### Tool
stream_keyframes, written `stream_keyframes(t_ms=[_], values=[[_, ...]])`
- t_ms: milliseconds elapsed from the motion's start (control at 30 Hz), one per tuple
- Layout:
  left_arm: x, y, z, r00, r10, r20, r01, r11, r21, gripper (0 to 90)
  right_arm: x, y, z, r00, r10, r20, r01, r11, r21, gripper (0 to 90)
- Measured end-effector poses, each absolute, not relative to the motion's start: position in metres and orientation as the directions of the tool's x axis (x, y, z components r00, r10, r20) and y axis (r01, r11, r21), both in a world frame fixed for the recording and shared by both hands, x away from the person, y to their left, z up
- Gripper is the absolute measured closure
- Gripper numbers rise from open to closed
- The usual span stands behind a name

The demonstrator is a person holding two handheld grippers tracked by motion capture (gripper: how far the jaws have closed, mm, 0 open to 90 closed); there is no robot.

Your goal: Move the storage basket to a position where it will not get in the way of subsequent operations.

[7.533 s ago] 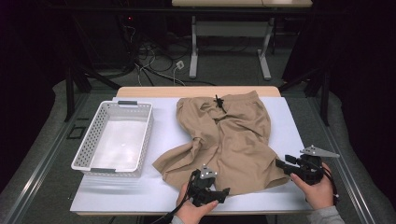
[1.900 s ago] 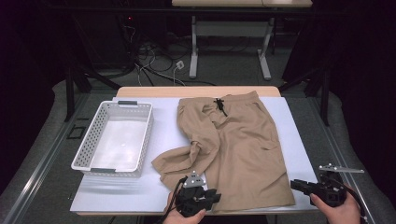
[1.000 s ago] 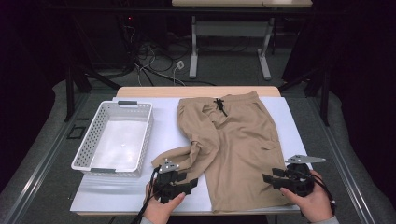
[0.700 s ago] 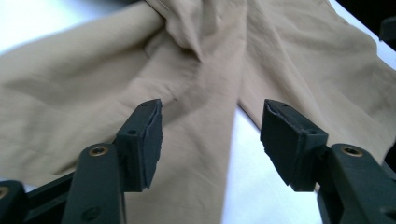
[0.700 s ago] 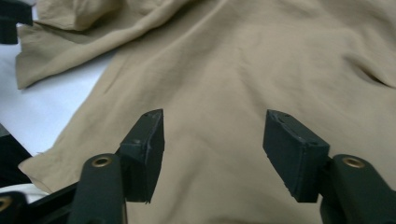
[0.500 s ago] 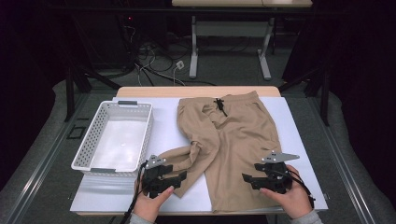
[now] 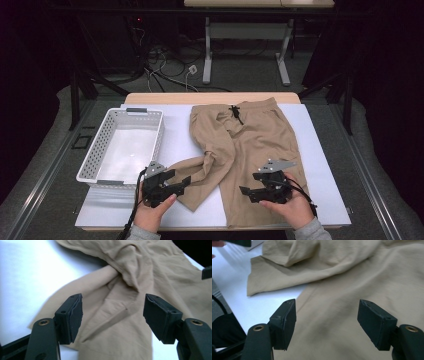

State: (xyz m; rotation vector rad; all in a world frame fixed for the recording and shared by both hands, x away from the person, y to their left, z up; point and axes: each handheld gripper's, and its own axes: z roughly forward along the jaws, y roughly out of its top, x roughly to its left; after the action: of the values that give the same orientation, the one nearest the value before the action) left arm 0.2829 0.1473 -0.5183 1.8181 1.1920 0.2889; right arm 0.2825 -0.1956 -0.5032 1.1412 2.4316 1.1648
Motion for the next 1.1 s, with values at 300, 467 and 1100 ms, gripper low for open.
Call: stream_keyframes(t_ms=[300, 467, 1100], values=[[0.287, 0.151, -0.524, 0.504, 0.828, -0.247, 0.616, -0.145, 0.774, 30.3, 0.291, -0.164, -0.511, -0.712, 0.694, 0.111, 0.531, 0.427, 0.732, 32.3], [0.290, 0.149, -0.533, 0.514, 0.826, -0.232, 0.630, -0.180, 0.755, 29.6, 0.293, -0.155, -0.515, -0.725, 0.683, 0.094, 0.514, 0.445, 0.733, 33.1], [0.289, 0.138, -0.552, 0.486, 0.853, -0.191, 0.717, -0.264, 0.645, 61.8, 0.295, -0.164, -0.520, -0.707, 0.700, 0.097, 0.522, 0.425, 0.739, 34.5]])
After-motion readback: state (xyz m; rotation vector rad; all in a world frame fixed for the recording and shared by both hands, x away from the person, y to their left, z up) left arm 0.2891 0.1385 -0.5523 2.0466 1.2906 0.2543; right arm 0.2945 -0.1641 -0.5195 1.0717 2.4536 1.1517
